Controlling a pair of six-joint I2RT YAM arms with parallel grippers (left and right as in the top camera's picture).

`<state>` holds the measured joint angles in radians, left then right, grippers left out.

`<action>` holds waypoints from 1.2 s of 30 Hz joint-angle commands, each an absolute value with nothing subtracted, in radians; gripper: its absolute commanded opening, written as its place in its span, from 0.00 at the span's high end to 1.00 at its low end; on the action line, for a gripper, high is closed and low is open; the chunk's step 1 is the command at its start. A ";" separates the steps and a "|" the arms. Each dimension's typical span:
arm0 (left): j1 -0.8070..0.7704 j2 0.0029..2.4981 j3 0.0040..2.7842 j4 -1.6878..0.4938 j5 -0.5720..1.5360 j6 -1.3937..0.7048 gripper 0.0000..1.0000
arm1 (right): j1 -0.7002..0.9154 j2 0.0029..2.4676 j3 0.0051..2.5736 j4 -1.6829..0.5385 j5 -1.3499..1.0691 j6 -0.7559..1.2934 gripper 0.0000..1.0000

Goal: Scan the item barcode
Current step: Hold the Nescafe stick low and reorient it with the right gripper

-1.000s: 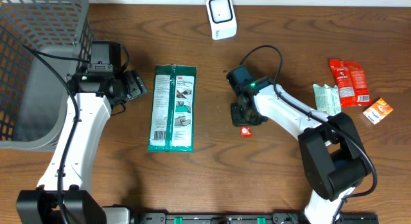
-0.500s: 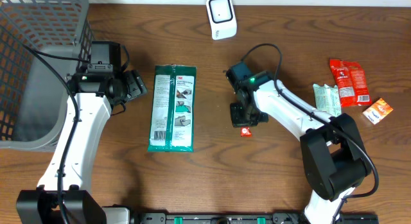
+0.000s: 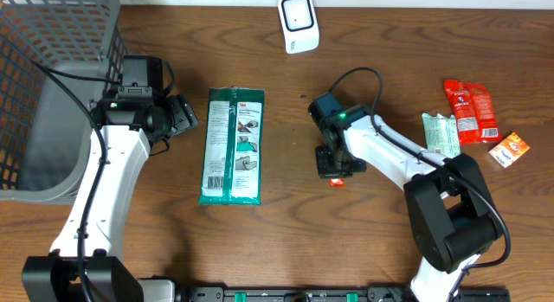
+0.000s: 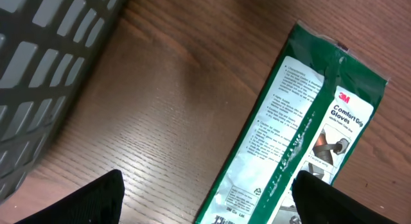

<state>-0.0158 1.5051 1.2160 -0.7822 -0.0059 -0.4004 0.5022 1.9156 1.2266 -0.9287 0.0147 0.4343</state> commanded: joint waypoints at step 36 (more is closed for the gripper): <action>-0.014 1.506 1.213 -0.785 -0.015 -0.410 0.16 | 0.512 1.922 1.150 -0.916 0.115 0.440 0.92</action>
